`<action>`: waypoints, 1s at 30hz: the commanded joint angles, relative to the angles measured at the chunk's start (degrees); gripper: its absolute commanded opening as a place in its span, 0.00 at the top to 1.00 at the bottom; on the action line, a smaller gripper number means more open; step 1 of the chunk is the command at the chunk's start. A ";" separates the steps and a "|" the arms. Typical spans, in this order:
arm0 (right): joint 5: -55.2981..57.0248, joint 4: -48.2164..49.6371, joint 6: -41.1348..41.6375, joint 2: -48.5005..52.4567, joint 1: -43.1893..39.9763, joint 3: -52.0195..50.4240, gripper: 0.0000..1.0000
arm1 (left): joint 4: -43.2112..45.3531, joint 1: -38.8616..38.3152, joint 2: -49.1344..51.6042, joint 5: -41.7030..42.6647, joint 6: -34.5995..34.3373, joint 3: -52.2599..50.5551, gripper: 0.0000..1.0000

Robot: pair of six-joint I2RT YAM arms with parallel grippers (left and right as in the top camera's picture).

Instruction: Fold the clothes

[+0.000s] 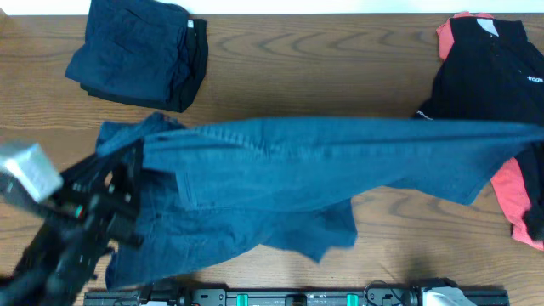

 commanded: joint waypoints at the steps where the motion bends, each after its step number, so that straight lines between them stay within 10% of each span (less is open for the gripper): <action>1: 10.25 0.28 1.44 5.57 -1.33 -0.22 0.99 | -0.61 0.59 4.92 -7.52 0.63 0.85 0.94; 15: 8.11 1.31 0.52 28.85 -1.33 -0.22 0.99 | -2.97 0.57 29.92 -9.97 4.24 0.48 0.94; 30: 8.09 16.90 0.66 52.17 -2.40 -0.22 0.99 | 16.02 -2.84 54.03 -10.10 8.13 0.48 0.94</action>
